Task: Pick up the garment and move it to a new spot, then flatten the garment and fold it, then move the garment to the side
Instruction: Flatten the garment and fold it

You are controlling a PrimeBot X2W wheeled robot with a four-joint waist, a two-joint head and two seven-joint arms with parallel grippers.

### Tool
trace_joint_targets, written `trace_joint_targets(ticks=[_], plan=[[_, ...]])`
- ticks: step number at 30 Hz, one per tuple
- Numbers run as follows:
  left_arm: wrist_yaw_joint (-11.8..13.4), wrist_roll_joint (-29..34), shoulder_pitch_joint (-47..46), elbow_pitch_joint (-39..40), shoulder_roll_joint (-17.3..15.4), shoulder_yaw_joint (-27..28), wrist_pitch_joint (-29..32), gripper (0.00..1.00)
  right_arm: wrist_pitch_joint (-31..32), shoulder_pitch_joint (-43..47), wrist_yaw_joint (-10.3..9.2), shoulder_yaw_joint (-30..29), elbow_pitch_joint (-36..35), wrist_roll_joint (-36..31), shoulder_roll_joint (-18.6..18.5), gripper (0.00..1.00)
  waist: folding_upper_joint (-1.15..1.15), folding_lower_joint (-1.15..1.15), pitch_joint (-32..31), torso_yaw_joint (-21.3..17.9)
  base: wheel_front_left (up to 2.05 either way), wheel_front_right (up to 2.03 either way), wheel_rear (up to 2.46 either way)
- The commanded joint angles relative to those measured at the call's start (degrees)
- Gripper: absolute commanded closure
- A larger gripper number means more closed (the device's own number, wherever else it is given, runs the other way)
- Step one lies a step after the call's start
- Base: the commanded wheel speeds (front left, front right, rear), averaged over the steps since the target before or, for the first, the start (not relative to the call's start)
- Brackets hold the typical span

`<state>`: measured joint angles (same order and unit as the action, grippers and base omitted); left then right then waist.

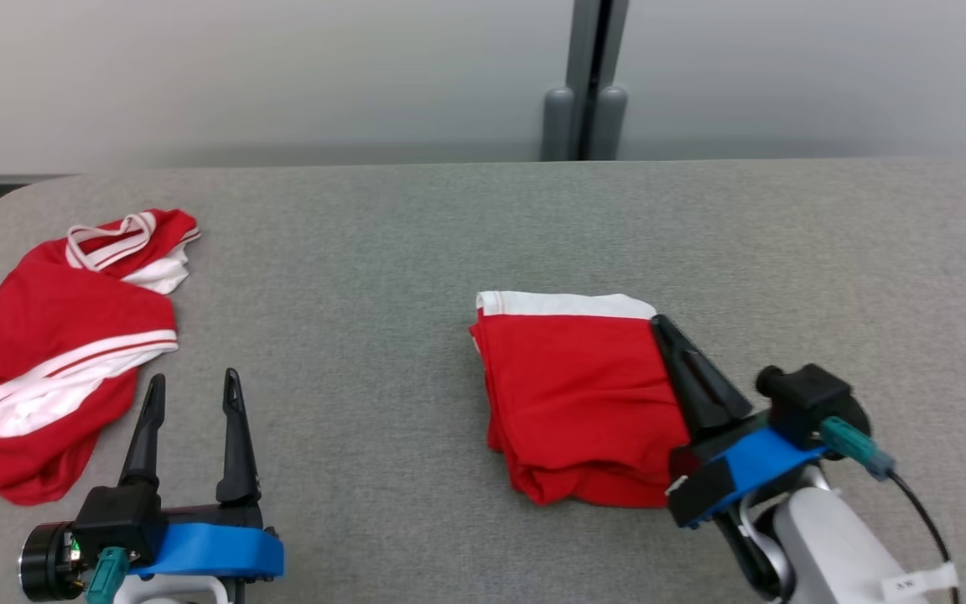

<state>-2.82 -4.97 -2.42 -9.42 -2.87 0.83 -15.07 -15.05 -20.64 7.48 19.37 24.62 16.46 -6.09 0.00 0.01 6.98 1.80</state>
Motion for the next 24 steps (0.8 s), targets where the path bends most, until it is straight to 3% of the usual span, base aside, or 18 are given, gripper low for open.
trace_joint_targets(ticks=[1, 2, 3, 11, 24], plan=[[0.4, 0.1, -0.1, 0.2, 0.0, 0.7, -0.2, 0.00, -0.2, 2.2, 0.03, -2.4, -2.1, -1.0, -0.7, 0.71, 0.00, -0.01, -1.0, -2.0, 0.00, 0.00, 0.00], [0.3, 0.2, 0.1, 0.2, 0.0, 0.8, -0.2, 0.00, -0.2, 3.2, 0.03, -3.9, -3.1, -1.0, -0.9, 0.24, 0.00, -0.01, -1.3, -2.5, 0.00, 0.00, 0.00], [0.3, 0.2, 0.4, 0.1, 0.0, 1.0, -0.2, 0.00, -0.2, 3.9, 0.03, -5.0, -4.1, -1.0, -1.0, 0.00, 0.00, -0.01, -1.5, -3.1, 0.00, 0.00, 0.00], [0.6, 0.2, 2.9, 2.0, -0.1, 3.3, -0.2, 0.00, -0.2, 9.1, 0.03, -10.0, -9.6, -2.4, -2.0, 0.00, 0.00, -0.01, -2.6, -6.8, 0.00, 0.00, 0.00], [-0.3, 0.8, 5.6, 1.1, -0.1, 3.0, -0.2, 0.00, -0.2, 18.2, 0.03, -17.1, -14.4, -4.3, 0.8, 0.00, 0.00, -0.01, -4.2, -6.5, 0.00, 0.00, 0.00]])
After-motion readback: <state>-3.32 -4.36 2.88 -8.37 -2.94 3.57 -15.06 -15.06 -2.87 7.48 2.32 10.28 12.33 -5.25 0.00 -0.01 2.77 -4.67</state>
